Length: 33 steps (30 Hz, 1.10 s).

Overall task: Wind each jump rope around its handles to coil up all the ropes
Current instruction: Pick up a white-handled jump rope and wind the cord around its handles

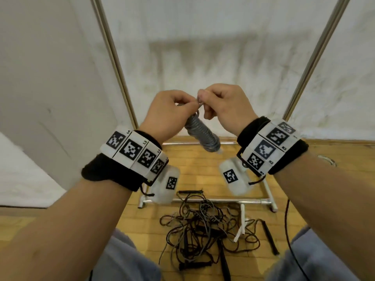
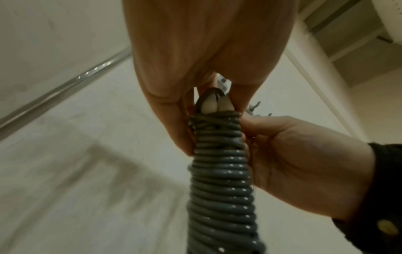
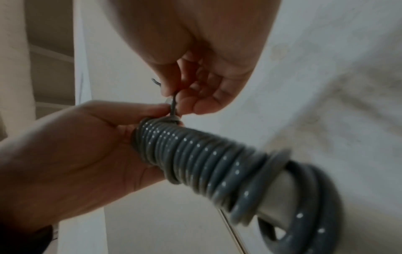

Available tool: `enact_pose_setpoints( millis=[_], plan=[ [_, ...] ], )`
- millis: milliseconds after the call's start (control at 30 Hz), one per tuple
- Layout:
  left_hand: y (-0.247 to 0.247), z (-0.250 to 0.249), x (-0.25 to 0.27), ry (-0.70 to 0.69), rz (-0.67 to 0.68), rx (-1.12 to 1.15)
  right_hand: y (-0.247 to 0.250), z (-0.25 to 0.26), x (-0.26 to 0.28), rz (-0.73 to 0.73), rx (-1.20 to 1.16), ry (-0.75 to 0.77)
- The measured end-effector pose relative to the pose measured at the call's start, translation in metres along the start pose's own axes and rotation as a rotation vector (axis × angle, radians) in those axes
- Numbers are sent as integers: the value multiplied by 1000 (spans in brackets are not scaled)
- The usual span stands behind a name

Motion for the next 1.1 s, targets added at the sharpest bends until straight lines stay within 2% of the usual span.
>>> enact_pose_setpoints(
  millis=[167, 267, 433, 700, 1100],
  plan=[
    [47, -44, -29, -154, -246, -91, -19, 60, -35, 12, -79, 89],
    [73, -69, -46, -210, -332, -54, -26, 96, -56, -40, -129, 127],
    [108, -112, -82, -294, -390, -57, -30, 150, -99, -152, -295, 115],
    [156, -157, -143, -382, -517, -11, -41, 215, -166, -220, -298, 151],
    [177, -188, -207, -401, -579, 34, -42, 254, -231, -212, -356, 117]
  ],
)
Point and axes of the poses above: each hand's wrist, its own x-axis away from the middle knuckle, its own y-axis out of the back of the hand, z = x × y, the point moved 3 cm from there along -x, towards the middle knuckle, and after that the axes turned 4 degrees about -z, right-handed, at the moved point
